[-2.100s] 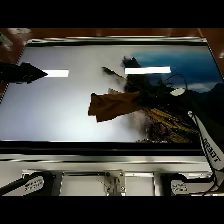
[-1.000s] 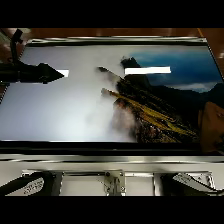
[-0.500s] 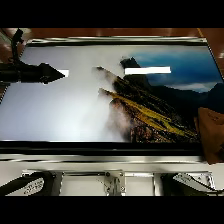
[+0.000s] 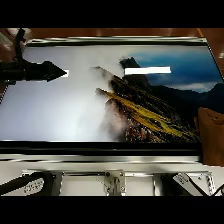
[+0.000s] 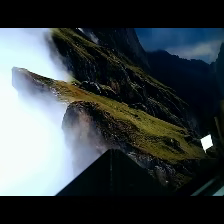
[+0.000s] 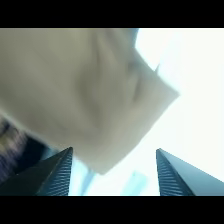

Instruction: Fold the shirts.

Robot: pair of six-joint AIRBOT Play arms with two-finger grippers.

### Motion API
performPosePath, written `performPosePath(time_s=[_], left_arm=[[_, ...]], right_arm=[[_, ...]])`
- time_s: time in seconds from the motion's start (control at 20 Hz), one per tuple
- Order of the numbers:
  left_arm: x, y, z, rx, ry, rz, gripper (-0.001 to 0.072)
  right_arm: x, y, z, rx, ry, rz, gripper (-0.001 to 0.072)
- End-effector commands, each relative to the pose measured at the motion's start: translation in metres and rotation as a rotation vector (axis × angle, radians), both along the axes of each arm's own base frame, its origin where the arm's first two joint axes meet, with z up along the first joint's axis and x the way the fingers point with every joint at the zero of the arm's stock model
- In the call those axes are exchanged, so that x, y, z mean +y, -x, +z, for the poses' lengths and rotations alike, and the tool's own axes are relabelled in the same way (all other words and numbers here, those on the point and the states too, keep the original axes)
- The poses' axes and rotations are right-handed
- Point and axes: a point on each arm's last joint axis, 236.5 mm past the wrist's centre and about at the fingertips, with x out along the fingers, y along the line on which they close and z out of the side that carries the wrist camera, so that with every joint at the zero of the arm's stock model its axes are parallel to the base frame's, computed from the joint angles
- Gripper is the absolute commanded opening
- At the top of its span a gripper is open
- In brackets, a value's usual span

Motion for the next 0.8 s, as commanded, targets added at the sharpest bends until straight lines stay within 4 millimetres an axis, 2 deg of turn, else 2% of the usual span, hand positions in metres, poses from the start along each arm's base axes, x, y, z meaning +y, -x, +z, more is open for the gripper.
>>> performPosePath(time_s=[0.0, 0.05, 0.1, 0.15, 0.2, 0.25, 0.3, 0.35, 0.4, 0.5, 0.65, 0.75], left_arm=[[-0.018, -0.001, -0.034, 0.042, -0.083, -0.048, 0.004], [-0.023, 0.002, -0.053, 0.085, -0.145, -0.057, 0.004], [-0.024, 0.009, -0.076, 0.142, -0.237, -0.058, 0.0039], [-0.019, 0.018, -0.103, 0.211, -0.369, -0.051, 0.0039], [-0.011, 0.028, -0.126, 0.267, -0.512, -0.042, 0.0039], [-0.003, 0.037, -0.14, 0.305, -0.63, -0.042, 0.0041], [0.001, 0.044, -0.149, 0.323, -0.72, -0.047, 0.0131], [0.001, 0.048, -0.153, 0.332, -0.756, -0.054, 0.0455], [-0.001, 0.052, -0.156, 0.351, -0.761, -0.054, 0.0712], [0.005, 0.061, -0.158, 0.395, -0.775, -0.06, 0.0699], [0.014, 0.061, -0.158, 0.412, -0.776, -0.045, 0.0699], [0.016, 0.06, -0.159, 0.418, -0.774, -0.04, 0.0699]], right_arm=[[-0.009, -0.065, 0.119, -0.351, 0.248, 0.067, 0.0601], [0.008, -0.096, 0.144, -0.462, 0.27, 0.149, 0.0601], [0.033, -0.121, 0.154, -0.523, 0.252, 0.233, 0.0603], [0.061, -0.142, 0.151, -0.529, 0.206, 0.323, 0.0603], [0.094, -0.16, 0.135, -0.484, 0.147, 0.429, 0.0603], [0.128, -0.171, 0.111, -0.41, 0.067, 0.525, 0.0604], [0.158, -0.176, 0.087, -0.334, -0.007, 0.603, 0.061], [0.184, -0.177, 0.066, -0.266, -0.077, 0.665, 0.0683], [0.207, -0.177, 0.049, -0.2, -0.148, 0.722, 0.0683], [0.235, -0.177, 0.029, -0.119, -0.229, 0.802, 0.0683], [0.261, -0.184, 0.022, -0.109, -0.265, 0.868, 0.0683], [0.269, -0.185, 0.022, -0.106, -0.266, 0.895, 0.0683]])
